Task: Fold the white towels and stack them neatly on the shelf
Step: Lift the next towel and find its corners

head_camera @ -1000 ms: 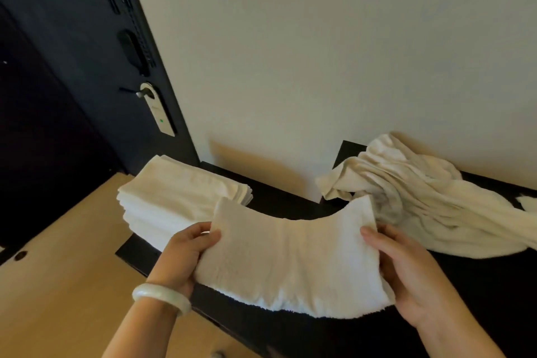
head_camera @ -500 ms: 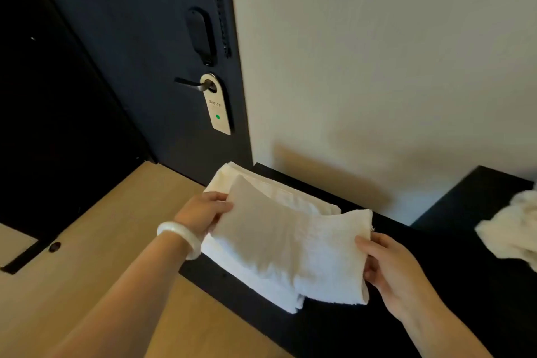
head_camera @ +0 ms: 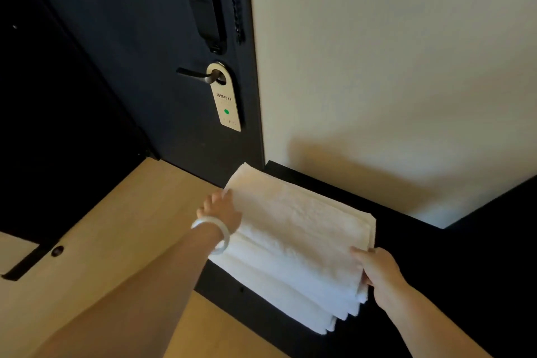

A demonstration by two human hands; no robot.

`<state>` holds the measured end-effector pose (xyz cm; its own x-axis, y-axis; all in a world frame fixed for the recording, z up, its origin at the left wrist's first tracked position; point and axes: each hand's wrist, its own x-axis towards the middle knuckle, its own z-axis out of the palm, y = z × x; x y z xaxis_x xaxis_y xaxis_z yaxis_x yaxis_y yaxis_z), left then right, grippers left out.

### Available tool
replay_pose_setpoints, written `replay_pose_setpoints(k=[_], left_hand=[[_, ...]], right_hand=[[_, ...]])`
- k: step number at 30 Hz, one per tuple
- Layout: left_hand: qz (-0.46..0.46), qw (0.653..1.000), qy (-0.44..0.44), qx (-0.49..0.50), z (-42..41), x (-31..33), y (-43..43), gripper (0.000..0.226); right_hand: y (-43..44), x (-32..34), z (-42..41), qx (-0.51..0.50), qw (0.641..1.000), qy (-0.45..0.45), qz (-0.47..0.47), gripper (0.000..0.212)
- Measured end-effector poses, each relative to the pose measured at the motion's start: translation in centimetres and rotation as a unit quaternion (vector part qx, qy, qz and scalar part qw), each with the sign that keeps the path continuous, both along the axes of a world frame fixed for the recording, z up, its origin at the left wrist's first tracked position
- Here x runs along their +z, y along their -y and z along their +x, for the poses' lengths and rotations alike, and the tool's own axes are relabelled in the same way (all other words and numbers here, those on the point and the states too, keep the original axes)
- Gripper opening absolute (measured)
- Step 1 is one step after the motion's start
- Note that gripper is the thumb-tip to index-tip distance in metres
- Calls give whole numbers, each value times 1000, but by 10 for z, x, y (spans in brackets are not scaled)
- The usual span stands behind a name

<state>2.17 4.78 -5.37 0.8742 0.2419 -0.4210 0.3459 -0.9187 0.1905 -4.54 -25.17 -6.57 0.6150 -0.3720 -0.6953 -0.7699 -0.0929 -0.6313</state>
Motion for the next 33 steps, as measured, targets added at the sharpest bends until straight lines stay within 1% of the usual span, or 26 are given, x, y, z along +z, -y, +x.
replay_pose_setpoints(k=[1, 3, 5, 6, 7, 8, 9, 10, 11, 12, 13, 14, 16, 18, 20, 22, 24, 27, 28, 30, 33], left_hand=[[35, 998, 9, -44, -6, -5, 7, 63], [67, 991, 25, -115, -13, -14, 16, 64], [97, 981, 42, -162, -16, -22, 21, 63], [110, 977, 45, -175, -17, -26, 23, 63], [119, 975, 43, -185, -18, -30, 24, 64], [124, 973, 37, -190, -19, -32, 26, 65], [122, 973, 30, -192, -19, -35, 27, 65], [120, 973, 26, -195, -18, -38, 27, 66], [113, 973, 24, -199, -17, -42, 26, 66], [102, 974, 23, -202, -17, -44, 25, 66], [93, 975, 19, -203, -17, -47, 23, 68], [88, 976, 11, -199, -19, -50, 21, 76], [85, 978, -8, -190, -24, -56, 16, 94], [83, 979, -26, -183, -28, -62, 15, 97], [73, 982, -32, -173, -28, -64, 17, 95], [72, 982, -39, -171, -25, -65, 20, 83], [78, 981, -50, -170, -23, -63, 23, 74], [78, 981, -57, -166, -23, -53, 27, 74], [71, 982, -51, -167, -23, -47, 32, 74], [59, 980, -28, -188, -24, -31, 47, 72], [54, 968, 4, -244, -21, 1, 88, 70]], right_hand=[[-1, -1, 1, 2, 1000, 9, -18, 15], [0, 2, 2, 14, 999, 37, -29, 8], [1, 6, 6, 33, 996, 61, -56, 14], [1, 9, 8, 53, 991, 67, -99, 20], [0, 9, 8, 100, 976, 57, -185, 28], [-4, 14, 7, 168, 937, 39, -305, 40], [-9, 19, 5, 242, 878, 38, -411, 54], [-17, 22, 5, 298, 836, 77, -455, 67], [-27, 21, 5, 349, 819, 110, -442, 76], [-37, 17, 6, 393, 816, 128, -405, 79], [-46, 7, 6, 433, 809, 126, -377, 78], [-52, -5, 6, 460, 802, 117, -363, 77], [-56, -30, 6, 484, 784, 101, -374, 82], [-51, -45, 7, 504, 770, 95, -380, 88], [-46, -52, 8, 513, 765, 98, -376, 93], [-42, -52, 11, 514, 769, 95, -369, 95], [-42, -47, 12, 518, 769, 86, -366, 91], [-41, -28, 10, 524, 771, 76, -353, 92], [-37, -19, 9, 522, 775, 74, -350, 88], [-24, 3, 7, 510, 780, 71, -354, 77], [10, 37, 5, 484, 783, 77, -384, 74]])
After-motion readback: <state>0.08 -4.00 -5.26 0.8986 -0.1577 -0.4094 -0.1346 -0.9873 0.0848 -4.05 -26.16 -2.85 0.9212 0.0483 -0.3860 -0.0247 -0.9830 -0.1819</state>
